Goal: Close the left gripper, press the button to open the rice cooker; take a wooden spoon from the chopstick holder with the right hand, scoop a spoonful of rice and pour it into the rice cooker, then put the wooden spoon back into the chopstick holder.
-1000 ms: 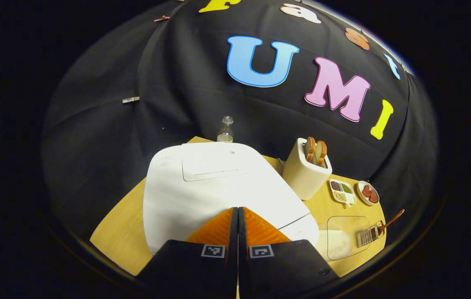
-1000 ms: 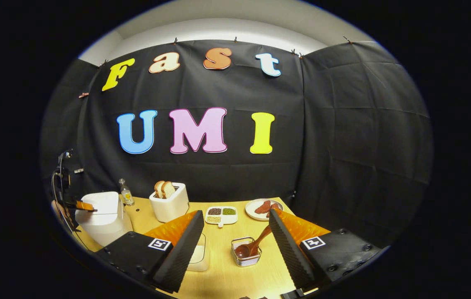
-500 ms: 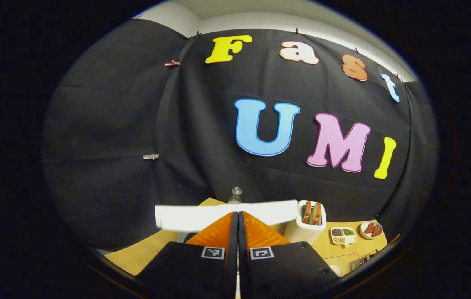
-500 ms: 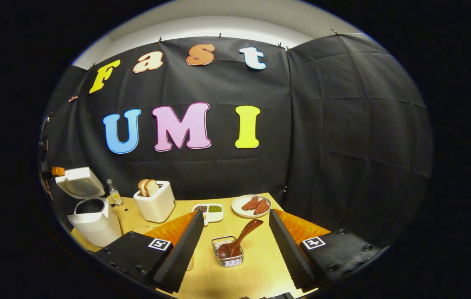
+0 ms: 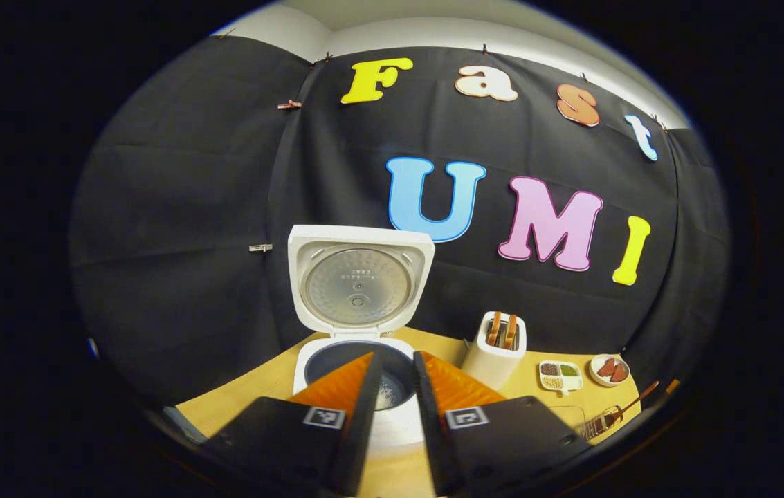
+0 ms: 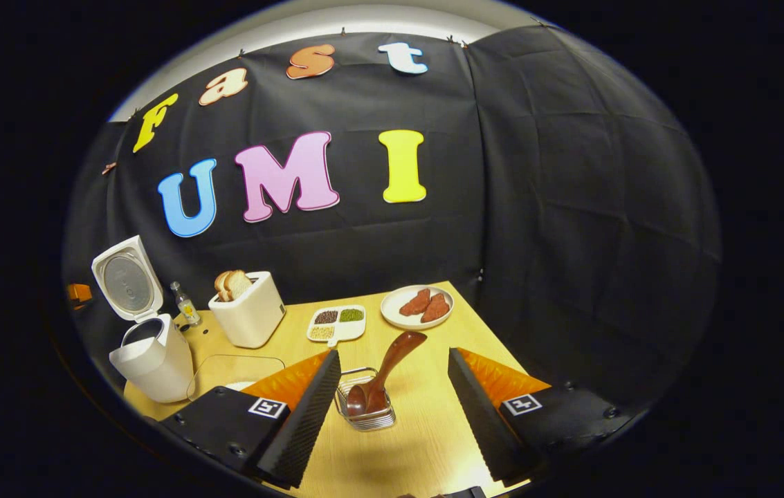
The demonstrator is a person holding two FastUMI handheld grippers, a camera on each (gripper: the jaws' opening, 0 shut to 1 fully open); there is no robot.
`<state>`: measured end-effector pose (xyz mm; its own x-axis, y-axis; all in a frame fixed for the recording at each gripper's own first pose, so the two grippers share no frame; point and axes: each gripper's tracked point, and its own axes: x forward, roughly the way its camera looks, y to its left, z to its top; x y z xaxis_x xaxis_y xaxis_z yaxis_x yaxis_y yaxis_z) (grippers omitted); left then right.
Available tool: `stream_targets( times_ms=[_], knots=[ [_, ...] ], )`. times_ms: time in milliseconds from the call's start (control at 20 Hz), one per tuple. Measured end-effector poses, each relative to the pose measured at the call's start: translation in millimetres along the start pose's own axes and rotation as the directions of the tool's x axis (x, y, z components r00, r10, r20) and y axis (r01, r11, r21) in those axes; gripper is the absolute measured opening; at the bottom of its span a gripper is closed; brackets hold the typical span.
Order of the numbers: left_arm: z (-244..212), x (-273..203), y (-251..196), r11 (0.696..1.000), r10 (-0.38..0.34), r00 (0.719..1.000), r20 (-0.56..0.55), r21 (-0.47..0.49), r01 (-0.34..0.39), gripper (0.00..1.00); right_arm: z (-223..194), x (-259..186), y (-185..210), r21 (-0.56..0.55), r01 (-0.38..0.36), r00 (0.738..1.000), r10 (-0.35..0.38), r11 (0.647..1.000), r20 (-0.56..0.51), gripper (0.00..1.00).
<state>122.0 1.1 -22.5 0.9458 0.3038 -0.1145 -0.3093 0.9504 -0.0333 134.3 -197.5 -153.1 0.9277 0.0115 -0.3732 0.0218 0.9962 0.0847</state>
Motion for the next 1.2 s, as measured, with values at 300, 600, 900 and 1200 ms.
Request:
stream_targets(
  times_ms=[300,600,900,1200],
  knots=[
    [-38.5,-25.8,-17.1,0.998,0.035,0.996,-0.084,0.047,-0.031,0.97,-43.7,37.1,0.8,0.044,-0.075,0.990,0.079,0.996,-0.115,0.98],
    [-68.9,-49.5,-31.7,0.995,0.067,0.984,-0.167,0.082,-0.054,0.97,-63.4,91.6,5.8,0.112,-0.114,0.977,0.132,0.987,-0.170,0.99],
    [-102.1,-69.6,-35.1,0.991,0.096,0.968,-0.230,0.114,-0.072,0.97,-68.8,138.6,25.4,0.198,-0.130,0.964,0.171,0.972,-0.205,0.93],
    [-128.3,-87.5,-19.4,0.992,0.130,0.954,-0.269,0.035,-0.125,0.97,-68.1,141.3,25.4,0.245,-0.085,0.963,0.142,0.966,-0.229,0.24]
  ],
)
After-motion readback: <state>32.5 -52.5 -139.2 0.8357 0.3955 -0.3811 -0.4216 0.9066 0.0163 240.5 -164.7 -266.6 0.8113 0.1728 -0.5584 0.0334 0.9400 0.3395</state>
